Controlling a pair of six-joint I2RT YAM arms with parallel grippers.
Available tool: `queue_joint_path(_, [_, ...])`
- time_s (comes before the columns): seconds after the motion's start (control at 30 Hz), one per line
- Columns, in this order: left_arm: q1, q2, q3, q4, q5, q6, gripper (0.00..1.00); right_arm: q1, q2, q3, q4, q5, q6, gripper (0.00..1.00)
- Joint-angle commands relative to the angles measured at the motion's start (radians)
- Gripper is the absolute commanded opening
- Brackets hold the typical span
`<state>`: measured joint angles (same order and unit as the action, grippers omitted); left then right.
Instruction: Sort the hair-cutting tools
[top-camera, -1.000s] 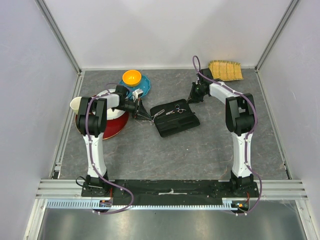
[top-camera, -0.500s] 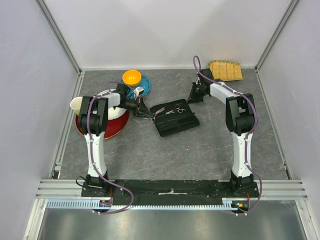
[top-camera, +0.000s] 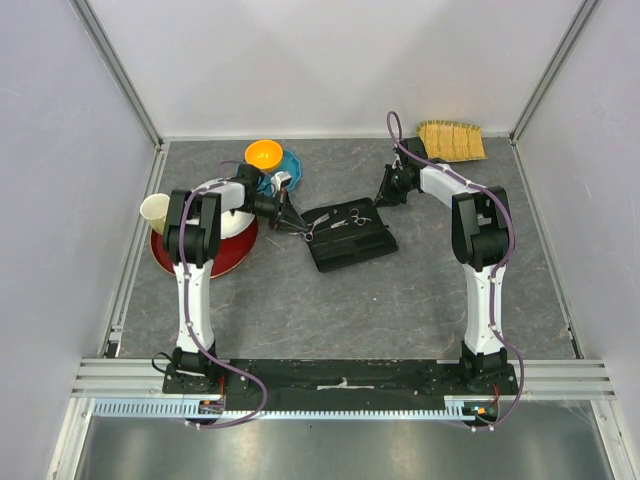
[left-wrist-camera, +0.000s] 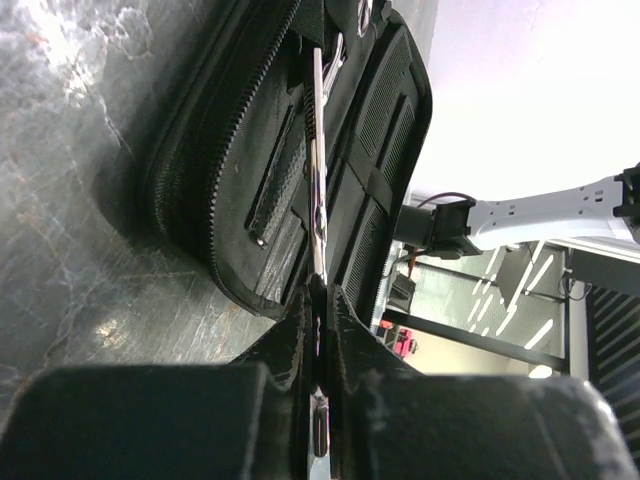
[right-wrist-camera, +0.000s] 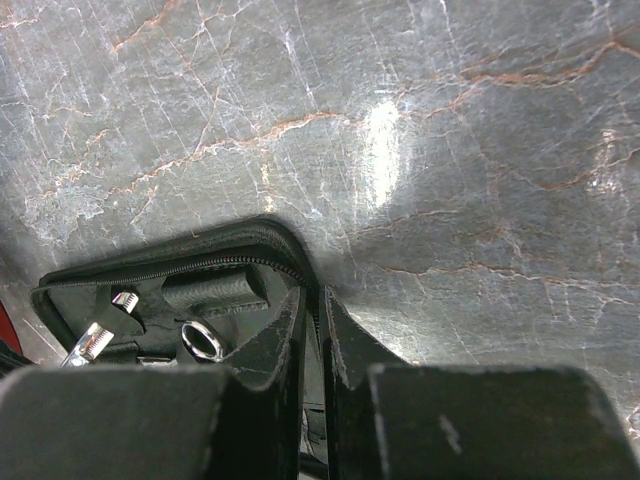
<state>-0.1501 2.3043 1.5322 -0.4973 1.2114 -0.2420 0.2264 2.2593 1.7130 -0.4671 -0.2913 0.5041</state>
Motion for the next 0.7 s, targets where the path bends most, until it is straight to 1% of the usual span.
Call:
queue_joint_path(0.0, [-0.016,0.012,0.077,-0.029,-0.016,0.047,0.16,0.014,0.051,-0.029,0.016,0.018,-0.004,0.15])
queue_joint_path(0.07, [-0.017,-0.009,0.069,-0.029,-0.078,0.043,0.23,0.014,0.046,-0.032,0.015,0.021,-0.004,0.15])
queue_joint_path(0.1, [-0.016,-0.019,0.066,-0.032,-0.108,0.037,0.36,0.014,0.043,-0.032,0.015,0.021,-0.004,0.15])
queue_joint_path(0.17, [-0.016,-0.037,0.054,-0.032,-0.183,0.02,0.47,0.014,0.04,-0.032,0.013,0.024,-0.003,0.16])
queue_joint_path(0.2, [-0.017,-0.057,0.051,-0.032,-0.235,0.011,0.55,0.013,0.04,-0.035,0.013,0.027,-0.004,0.16])
queue_joint_path(0.27, [-0.016,-0.078,0.037,-0.027,-0.265,-0.009,0.6,0.014,0.036,-0.038,0.013,0.03,-0.004,0.16])
queue_joint_path(0.3, [-0.017,-0.098,0.037,-0.026,-0.307,-0.02,0.64,0.014,0.037,-0.041,0.013,0.032,-0.004,0.16])
queue_joint_path(0.37, [-0.017,-0.123,0.026,-0.024,-0.352,-0.04,0.67,0.014,0.034,-0.042,0.012,0.035,-0.004,0.16])
queue_joint_path(0.4, [-0.017,-0.137,0.02,-0.023,-0.446,-0.055,0.69,0.014,0.036,-0.044,0.012,0.037,-0.003,0.16])
queue_joint_path(0.47, [-0.017,-0.184,0.0,-0.026,-0.525,-0.077,0.71,0.014,0.037,-0.043,0.012,0.04,-0.001,0.15])
queue_joint_path(0.5, [-0.017,-0.204,-0.009,-0.026,-0.632,-0.091,0.73,0.014,0.036,-0.043,0.012,0.04,-0.001,0.15])
queue_joint_path(0.6, [-0.019,-0.262,-0.044,-0.024,-0.729,-0.12,0.74,0.014,0.036,-0.046,0.01,0.043,-0.003,0.15])
queue_joint_path(0.67, [-0.019,-0.293,-0.075,-0.017,-0.754,-0.128,0.73,0.013,0.034,-0.049,0.012,0.043,-0.003,0.15])
